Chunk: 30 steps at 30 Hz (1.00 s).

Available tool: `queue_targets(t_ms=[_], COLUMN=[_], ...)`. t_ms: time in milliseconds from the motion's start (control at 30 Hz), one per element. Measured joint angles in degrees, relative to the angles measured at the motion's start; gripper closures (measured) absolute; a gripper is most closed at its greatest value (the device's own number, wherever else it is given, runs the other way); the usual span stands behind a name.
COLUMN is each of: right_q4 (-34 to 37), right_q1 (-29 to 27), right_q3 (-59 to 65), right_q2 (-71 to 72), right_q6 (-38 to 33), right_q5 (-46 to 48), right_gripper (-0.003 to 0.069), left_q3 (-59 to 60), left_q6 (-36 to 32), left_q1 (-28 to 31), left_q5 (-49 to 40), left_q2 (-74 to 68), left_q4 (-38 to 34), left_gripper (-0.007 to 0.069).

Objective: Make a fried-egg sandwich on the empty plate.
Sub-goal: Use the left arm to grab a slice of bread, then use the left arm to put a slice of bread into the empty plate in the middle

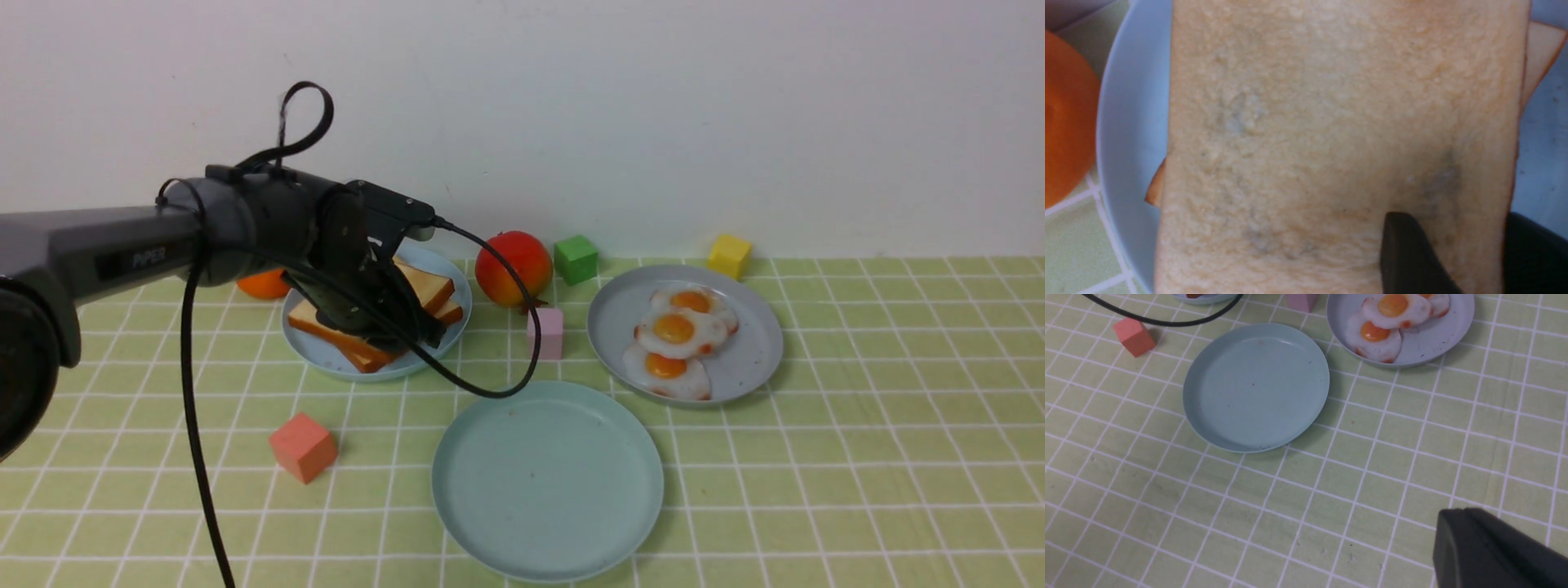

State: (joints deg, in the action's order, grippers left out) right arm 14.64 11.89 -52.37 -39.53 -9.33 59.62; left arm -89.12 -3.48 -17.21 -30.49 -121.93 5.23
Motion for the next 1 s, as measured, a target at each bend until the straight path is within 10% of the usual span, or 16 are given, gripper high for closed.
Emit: queue_targets(t_ms=[233, 533, 1000], right_q4=[-0.38, -0.38, -0.48], right_q1=[0.00, 0.00, 0.07], right_q3=[0.00, 0.00, 0.00], right_q2=[0.00, 0.00, 5.20], right_q6=[0.00, 0.00, 0.00], right_q5=[0.00, -0.05, 0.52], right_gripper=[0.0640, 0.0634, 0.0627], left_q3=[0.28, 0.89, 19.10], left_q6=[-0.43, -0.38, -0.38], left_q1=[-0.38, -1.88, -27.13], left_q5=[-1.80, -8.14, -2.42], left_q2=[2.68, 15.90, 21.20], left_q4=[1.84, 2.50, 6.06], left_gripper=[0.0593, 0.0607, 0.0607])
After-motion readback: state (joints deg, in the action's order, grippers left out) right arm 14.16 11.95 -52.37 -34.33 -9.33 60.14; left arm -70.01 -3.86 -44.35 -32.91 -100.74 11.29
